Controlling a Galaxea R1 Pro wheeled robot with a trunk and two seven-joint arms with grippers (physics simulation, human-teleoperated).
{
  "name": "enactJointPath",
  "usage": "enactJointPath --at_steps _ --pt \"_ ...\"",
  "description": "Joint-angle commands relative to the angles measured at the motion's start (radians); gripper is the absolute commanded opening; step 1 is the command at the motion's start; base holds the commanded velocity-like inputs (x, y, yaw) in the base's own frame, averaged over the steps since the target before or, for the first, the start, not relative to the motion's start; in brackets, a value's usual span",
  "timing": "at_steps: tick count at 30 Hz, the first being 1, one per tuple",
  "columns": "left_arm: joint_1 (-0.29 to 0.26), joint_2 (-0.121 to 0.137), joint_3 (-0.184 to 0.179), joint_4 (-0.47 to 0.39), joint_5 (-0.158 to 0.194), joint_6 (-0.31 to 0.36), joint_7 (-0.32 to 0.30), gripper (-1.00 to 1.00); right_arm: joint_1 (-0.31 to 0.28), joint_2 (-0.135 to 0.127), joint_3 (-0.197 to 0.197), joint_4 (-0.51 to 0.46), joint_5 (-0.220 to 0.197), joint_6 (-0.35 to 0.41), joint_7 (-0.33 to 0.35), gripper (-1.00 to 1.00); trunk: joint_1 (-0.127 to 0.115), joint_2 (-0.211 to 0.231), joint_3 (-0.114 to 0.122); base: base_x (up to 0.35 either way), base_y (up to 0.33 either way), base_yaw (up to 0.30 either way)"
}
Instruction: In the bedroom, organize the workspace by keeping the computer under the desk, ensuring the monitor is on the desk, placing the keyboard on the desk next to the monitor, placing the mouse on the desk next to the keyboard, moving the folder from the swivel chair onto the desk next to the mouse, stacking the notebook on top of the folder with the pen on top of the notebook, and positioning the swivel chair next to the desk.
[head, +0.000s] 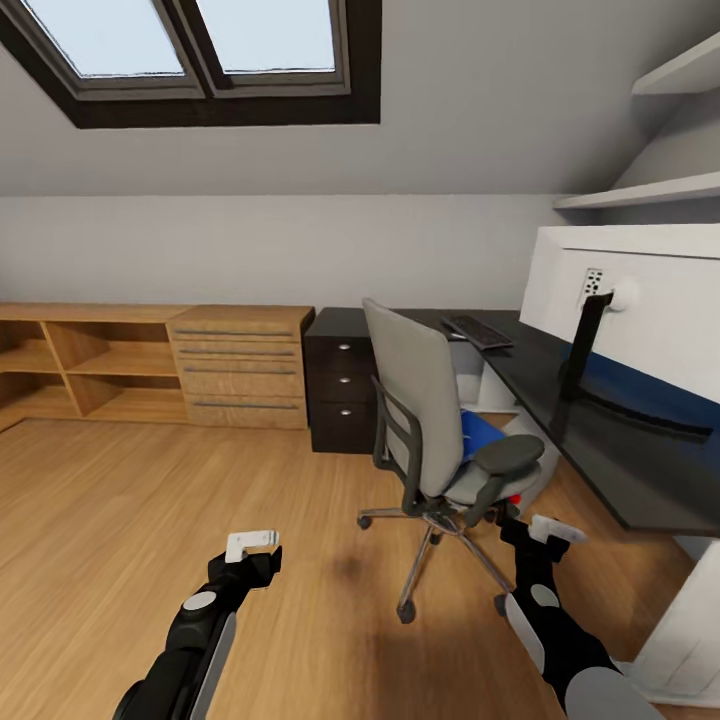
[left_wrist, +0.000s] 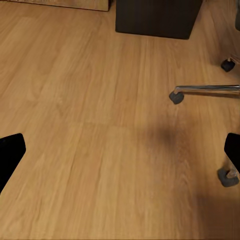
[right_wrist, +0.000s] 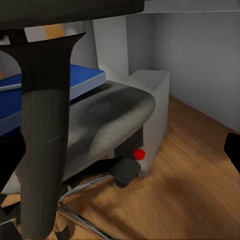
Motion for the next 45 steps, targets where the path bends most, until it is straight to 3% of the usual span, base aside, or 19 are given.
enactJointPath --at_steps 1,16,45 --pt "0.000 -0.001 0.001 -0.001 -0.003 0.005 0.001 1.00 -0.001 -0.001 0.002 0.000 -0.010 -0.006 0.001 1.00 0.000 0.000 -0.001 0.306 0.000 0.000" --pt "0.000 -0.001 0.001 0.000 -0.004 0.006 0.002 1.00 -0.001 -0.036 -0.003 0.001 -0.014 -0.012 -0.001 1.00 0.000 0.000 -0.001 0.145 0.000 0.000" --pt "0.000 -0.001 0.001 0.000 -0.005 0.007 0.000 1.00 -0.001 -0.042 0.004 0.003 -0.009 -0.013 0.009 1.00 0.000 0.000 -0.001 0.027 0.000 0.000"
